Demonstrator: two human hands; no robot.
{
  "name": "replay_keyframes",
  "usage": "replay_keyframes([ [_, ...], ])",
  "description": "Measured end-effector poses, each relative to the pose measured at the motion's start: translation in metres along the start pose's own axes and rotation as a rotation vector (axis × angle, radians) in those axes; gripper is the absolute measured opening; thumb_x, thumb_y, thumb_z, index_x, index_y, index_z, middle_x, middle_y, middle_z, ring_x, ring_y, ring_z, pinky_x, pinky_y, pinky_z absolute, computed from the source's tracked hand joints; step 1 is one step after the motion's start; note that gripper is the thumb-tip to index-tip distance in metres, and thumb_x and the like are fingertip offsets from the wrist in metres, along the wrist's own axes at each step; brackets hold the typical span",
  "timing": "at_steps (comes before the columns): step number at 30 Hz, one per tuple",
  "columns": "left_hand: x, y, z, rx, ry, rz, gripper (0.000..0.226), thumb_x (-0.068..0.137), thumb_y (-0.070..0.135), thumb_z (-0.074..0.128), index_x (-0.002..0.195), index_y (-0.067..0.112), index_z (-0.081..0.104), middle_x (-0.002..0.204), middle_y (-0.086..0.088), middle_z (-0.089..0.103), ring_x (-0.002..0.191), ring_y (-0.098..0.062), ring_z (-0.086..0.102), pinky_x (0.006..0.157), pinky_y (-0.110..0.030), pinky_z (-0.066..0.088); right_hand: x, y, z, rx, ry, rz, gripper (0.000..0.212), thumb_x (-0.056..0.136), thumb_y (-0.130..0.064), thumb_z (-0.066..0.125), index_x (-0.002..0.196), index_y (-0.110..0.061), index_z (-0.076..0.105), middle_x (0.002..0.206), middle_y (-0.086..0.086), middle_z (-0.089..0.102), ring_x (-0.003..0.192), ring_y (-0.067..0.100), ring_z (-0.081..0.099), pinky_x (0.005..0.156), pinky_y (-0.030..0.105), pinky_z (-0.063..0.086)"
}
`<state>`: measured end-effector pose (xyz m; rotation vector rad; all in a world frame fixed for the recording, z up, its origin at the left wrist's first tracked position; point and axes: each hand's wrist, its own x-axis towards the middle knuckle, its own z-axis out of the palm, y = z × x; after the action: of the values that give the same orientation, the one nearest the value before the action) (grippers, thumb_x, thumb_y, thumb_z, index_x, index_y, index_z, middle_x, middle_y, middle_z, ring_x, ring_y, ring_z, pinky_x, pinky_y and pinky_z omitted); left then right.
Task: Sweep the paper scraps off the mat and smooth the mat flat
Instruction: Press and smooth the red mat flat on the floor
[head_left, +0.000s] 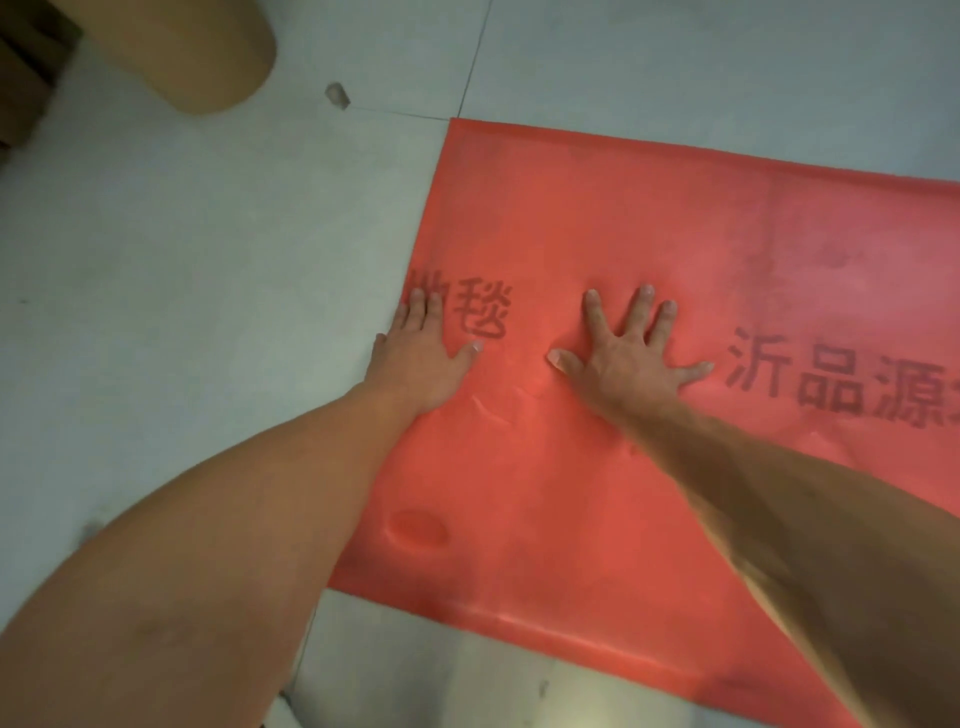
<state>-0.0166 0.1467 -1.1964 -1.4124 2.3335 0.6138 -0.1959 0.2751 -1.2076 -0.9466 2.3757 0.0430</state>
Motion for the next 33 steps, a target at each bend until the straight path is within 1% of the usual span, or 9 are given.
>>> replay_keyframes([
  [2, -0.009, -0.003, 0.003, -0.016, 0.005, 0.004, 0.086, 0.094, 0.061, 0.038, 0.156, 0.014, 0.0, 0.164, -0.007, -0.006, 0.151, -0.023, 0.0, 0.12, -0.047, 0.01, 0.0, -0.001, 0.0, -0.01, 0.003, 0.003, 0.084, 0.086, -0.076, 0.04, 0.151, -0.049, -0.004, 0.161, 0.005, -0.025, 0.147, 0.032, -0.025, 0.094, 0.087, 0.003],
  [6, -0.028, -0.01, 0.012, -0.063, -0.005, 0.009, 0.087, 0.094, 0.058, 0.042, 0.156, 0.013, 0.0, 0.163, -0.008, -0.007, 0.15, -0.023, -0.004, 0.122, -0.038, 0.005, -0.001, -0.002, -0.001, -0.03, 0.002, 0.016, 0.083, 0.086, -0.076, 0.04, 0.151, -0.049, -0.004, 0.162, 0.006, -0.025, 0.147, 0.033, -0.024, 0.094, 0.086, 0.005],
  [14, -0.067, -0.021, 0.024, -0.074, -0.051, -0.012, 0.086, 0.095, 0.057, 0.041, 0.156, 0.014, -0.002, 0.163, -0.005, -0.01, 0.15, -0.022, -0.006, 0.121, -0.033, 0.0, -0.003, -0.012, -0.002, 0.027, -0.023, 0.09, 0.082, 0.088, -0.071, 0.046, 0.15, -0.052, -0.003, 0.161, 0.004, -0.026, 0.147, 0.032, -0.025, 0.092, 0.088, 0.006],
  [25, -0.097, -0.03, 0.045, -0.028, 0.029, 0.005, 0.086, 0.094, 0.057, 0.041, 0.156, 0.013, 0.0, 0.164, -0.006, -0.006, 0.15, -0.023, -0.005, 0.122, -0.033, 0.0, -0.001, -0.011, 0.002, 0.014, 0.003, 0.079, 0.08, 0.088, -0.07, 0.046, 0.151, -0.05, -0.001, 0.162, 0.006, -0.024, 0.147, 0.033, -0.023, 0.09, 0.088, 0.006],
  [27, -0.103, -0.033, 0.049, -0.019, 0.033, 0.004, 0.086, 0.094, 0.058, 0.04, 0.156, 0.013, 0.0, 0.164, -0.005, -0.006, 0.15, -0.023, -0.004, 0.122, -0.034, 0.001, -0.002, -0.012, 0.003, 0.004, 0.008, 0.086, 0.08, 0.088, -0.07, 0.046, 0.151, -0.05, -0.001, 0.162, 0.006, -0.023, 0.147, 0.033, -0.023, 0.09, 0.088, 0.007],
  [31, -0.121, -0.041, 0.057, -0.024, 0.019, -0.008, 0.087, 0.092, 0.06, 0.039, 0.156, 0.017, -0.002, 0.164, -0.001, -0.009, 0.15, -0.021, -0.005, 0.122, -0.041, 0.01, -0.002, -0.013, 0.003, -0.007, 0.012, 0.09, 0.08, 0.088, -0.071, 0.045, 0.151, -0.05, -0.001, 0.162, 0.006, -0.022, 0.148, 0.034, -0.022, 0.091, 0.088, 0.007],
  [33, -0.136, -0.046, 0.064, -0.018, 0.013, -0.004, 0.087, 0.092, 0.061, 0.039, 0.156, 0.018, -0.002, 0.164, 0.0, -0.009, 0.15, -0.021, -0.006, 0.121, -0.041, 0.01, -0.003, -0.013, 0.003, -0.01, 0.014, 0.098, 0.081, 0.088, -0.07, 0.045, 0.151, -0.05, -0.001, 0.162, 0.006, -0.022, 0.148, 0.034, -0.021, 0.091, 0.088, 0.008],
])
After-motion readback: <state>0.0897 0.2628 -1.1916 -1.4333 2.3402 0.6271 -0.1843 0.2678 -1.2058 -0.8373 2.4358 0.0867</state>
